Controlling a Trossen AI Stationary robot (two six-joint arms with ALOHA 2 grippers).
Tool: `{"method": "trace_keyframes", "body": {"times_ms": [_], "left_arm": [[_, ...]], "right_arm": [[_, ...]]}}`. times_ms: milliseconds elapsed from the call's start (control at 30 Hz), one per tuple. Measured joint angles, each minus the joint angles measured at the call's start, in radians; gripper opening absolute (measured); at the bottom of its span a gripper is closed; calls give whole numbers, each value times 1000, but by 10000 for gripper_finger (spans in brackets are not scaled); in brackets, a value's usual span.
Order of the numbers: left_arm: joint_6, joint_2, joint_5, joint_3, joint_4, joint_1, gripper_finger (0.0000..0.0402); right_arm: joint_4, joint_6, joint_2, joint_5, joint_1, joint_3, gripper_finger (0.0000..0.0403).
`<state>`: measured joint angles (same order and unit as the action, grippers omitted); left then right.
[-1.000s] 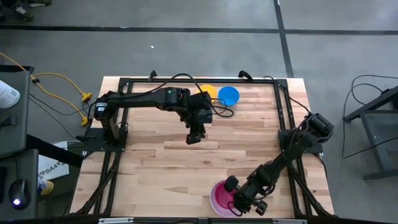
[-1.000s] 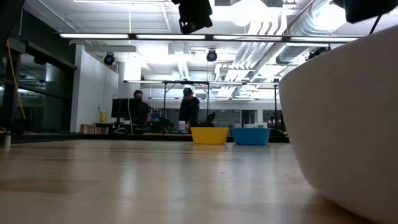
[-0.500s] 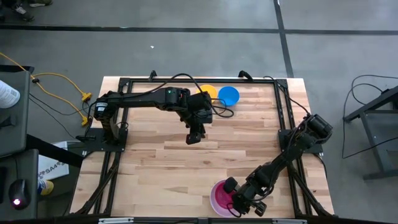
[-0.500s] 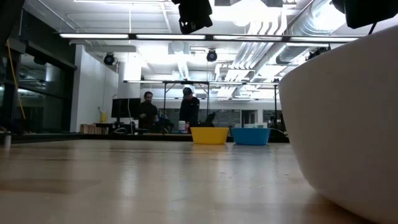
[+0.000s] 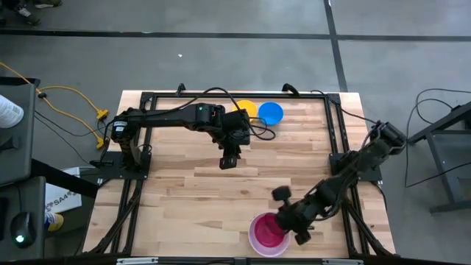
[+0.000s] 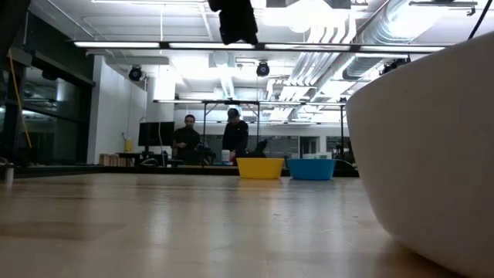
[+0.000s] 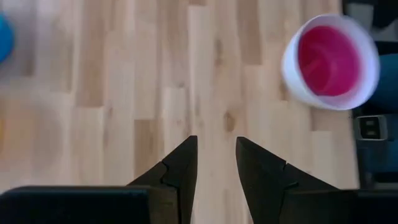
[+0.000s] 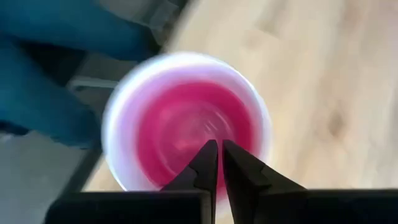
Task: Nest bowls inside each other
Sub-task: Stack the yellow bowl on the red bowl
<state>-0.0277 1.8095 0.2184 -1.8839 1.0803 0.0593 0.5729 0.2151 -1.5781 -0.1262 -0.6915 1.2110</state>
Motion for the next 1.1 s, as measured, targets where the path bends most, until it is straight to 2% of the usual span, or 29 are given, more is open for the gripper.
{"method": "trace_keyframes", "body": {"times_ms": [100,233,500,833,1100], "left_arm": [[7,0,-31,0,6,0,112],[51,0,-50,10,-22,0,112],[104,0,-64,138,-117,60,112],[321,1,-97,310,-299,129,111],[500,13,-97,374,-417,214,111]], "right_arm": [[115,137,34,-71,-11,0,15],[268,305,45,-89,-50,0,15],[436,601,60,-231,-177,-2,15],[498,1022,77,-448,-353,-2,15],[498,1173,77,-552,-420,-2,15]]}}
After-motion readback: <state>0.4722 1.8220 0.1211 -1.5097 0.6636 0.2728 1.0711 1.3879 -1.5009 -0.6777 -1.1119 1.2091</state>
